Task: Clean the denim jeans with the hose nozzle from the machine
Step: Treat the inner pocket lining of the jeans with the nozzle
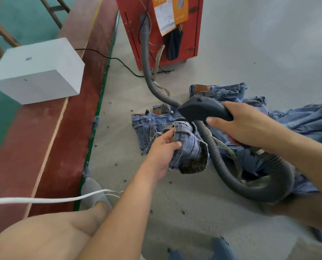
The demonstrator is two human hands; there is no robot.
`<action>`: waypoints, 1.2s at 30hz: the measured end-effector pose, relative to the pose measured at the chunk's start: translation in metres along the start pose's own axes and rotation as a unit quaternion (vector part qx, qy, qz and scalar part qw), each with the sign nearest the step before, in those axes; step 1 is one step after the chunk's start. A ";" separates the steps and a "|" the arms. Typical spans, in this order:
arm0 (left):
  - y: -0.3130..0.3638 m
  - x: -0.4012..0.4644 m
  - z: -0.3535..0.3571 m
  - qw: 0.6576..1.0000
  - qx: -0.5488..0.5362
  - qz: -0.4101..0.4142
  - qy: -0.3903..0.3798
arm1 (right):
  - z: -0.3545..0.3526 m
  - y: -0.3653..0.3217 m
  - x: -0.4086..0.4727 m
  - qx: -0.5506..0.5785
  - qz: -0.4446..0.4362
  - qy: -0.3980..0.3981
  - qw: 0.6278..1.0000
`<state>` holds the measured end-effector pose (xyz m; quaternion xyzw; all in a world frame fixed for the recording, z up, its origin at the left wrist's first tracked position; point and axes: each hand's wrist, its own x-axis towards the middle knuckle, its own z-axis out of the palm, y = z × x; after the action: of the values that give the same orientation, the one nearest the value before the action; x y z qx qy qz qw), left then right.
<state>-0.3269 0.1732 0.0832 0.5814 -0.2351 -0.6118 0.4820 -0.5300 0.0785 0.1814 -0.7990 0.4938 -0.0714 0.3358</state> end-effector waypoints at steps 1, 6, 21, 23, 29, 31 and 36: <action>0.000 0.000 0.000 1.000 0.002 0.004 -0.006 | -0.006 0.001 -0.002 -0.007 0.001 -0.004 1.000; 0.004 -0.003 0.003 0.999 0.009 0.014 -0.048 | -0.009 0.000 -0.014 -0.132 -0.037 -0.106 0.985; -0.008 -0.012 0.019 0.993 0.100 0.024 -0.066 | -0.009 -0.008 -0.012 -0.028 0.026 -0.085 0.996; -0.015 -0.014 0.031 0.986 0.142 0.016 -0.084 | -0.003 -0.012 -0.005 0.038 0.067 -0.025 0.997; -0.016 -0.026 0.058 0.965 0.228 0.070 -0.110 | 0.010 -0.014 0.017 0.028 0.103 0.033 0.994; -0.015 -0.032 0.066 0.955 0.249 0.106 -0.125 | 0.018 -0.018 0.028 -0.070 0.087 0.013 0.994; -0.017 -0.038 0.068 0.917 0.332 0.183 -0.123 | 0.038 -0.010 0.038 -0.235 0.044 -0.036 0.970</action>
<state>-0.4010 0.1949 0.1013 0.5750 -0.5842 -0.4668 0.3319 -0.4862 0.0674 0.1501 -0.8350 0.5191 0.0902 0.1585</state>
